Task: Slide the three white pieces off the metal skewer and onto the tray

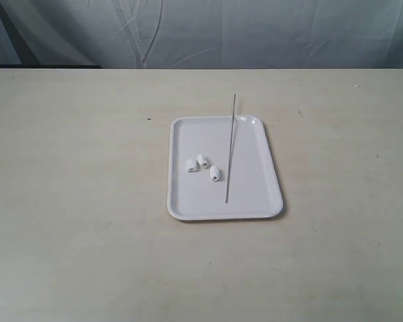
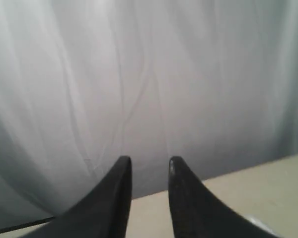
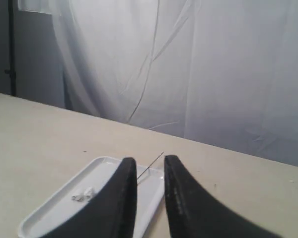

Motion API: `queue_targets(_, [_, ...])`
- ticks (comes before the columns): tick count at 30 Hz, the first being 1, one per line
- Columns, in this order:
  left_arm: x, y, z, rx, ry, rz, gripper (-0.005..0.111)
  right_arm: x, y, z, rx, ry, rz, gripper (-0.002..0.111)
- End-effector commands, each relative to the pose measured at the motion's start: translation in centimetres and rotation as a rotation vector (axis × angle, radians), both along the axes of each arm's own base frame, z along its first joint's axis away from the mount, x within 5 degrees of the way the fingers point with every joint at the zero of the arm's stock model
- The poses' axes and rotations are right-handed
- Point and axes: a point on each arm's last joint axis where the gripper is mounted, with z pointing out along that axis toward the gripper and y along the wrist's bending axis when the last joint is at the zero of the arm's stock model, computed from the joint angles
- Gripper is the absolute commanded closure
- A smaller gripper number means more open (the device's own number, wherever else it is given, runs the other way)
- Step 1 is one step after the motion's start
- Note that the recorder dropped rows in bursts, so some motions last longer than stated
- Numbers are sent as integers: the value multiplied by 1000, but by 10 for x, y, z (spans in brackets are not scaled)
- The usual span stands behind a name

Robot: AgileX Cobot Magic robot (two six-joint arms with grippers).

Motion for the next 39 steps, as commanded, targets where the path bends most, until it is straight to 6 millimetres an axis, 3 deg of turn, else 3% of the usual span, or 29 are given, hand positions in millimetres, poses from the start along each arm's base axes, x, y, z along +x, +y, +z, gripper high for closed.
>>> queue_targets(1, [4,29,3,-314,16,278,81,-4,-11,3,-5,-72,-146,88])
queue_targets(3, [3,36,2,-369,32,348,81,-8,-16,5,5,-112,-218,88])
queue_targets(6, [0,39,-1,-291,38,407,81,-14,-22,7,9,-157,-327,88])
queue_targets(9, [-8,39,-4,-182,51,412,81,-13,-22,2,49,-84,-367,88])
queue_targets(11, [-17,37,-7,-148,29,372,84,-13,-19,-8,10,17,-334,88])
queue_targets(13, [-25,38,-12,-146,24,366,105,-13,-18,-13,-23,69,-318,88])
queue_targets(19, [-36,42,-21,-137,34,403,107,-8,-23,-48,15,214,-385,88])
queue_targets(23, [-29,33,-44,-73,131,329,107,-6,-28,-69,62,285,-448,88])
queue_targets(27, [-24,26,-72,53,228,263,107,-5,-28,-67,68,258,-448,88])
queue_targets(36, [-17,24,-131,6,384,246,107,-5,-26,-66,17,244,-395,88])
queue_targets(39, [-20,25,-131,12,339,248,107,-5,-25,-66,7,242,-385,88])
